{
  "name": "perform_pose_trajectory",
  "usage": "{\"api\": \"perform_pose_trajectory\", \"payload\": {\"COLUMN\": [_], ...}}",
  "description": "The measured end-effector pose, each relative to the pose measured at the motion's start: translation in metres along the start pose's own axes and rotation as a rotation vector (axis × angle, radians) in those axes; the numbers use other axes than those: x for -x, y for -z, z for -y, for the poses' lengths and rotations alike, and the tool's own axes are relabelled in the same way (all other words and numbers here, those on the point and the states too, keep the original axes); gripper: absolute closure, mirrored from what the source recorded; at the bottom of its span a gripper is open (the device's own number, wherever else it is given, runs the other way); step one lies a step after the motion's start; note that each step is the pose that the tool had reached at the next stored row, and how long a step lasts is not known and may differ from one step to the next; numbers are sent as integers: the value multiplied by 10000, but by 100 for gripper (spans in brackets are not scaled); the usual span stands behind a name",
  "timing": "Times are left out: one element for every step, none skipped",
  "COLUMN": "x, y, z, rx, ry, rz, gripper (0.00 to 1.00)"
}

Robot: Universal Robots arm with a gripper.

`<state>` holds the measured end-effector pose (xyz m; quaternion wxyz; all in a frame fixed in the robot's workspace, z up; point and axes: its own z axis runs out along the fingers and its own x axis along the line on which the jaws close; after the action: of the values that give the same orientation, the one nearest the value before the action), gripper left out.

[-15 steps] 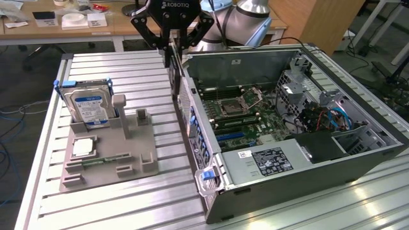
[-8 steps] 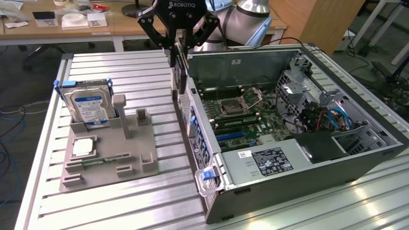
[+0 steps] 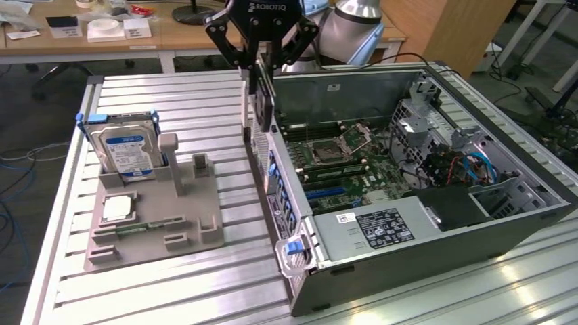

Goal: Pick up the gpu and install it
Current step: 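Pick up the gpu and move the gpu toward the slot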

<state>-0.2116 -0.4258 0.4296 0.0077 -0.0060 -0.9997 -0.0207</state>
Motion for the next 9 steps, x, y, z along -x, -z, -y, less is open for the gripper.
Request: {"api": "perform_pose_trajectory", "payload": {"x": [14,26,40,53,66,79,91,104,117], "y": [0,0,0,1,1,2,2,2,2], "z": [0,-1,-1,-1,-1,-1,-1,-1,-2], "rx": [0,1,1,0,0,0,0,0,0], "ry": [0,-1,-1,-1,-1,0,-1,-1,-1], "rz": [0,0,0,0,0,-1,0,0,0], "gripper": [73,73,73,73,73,73,73,73,73]}}
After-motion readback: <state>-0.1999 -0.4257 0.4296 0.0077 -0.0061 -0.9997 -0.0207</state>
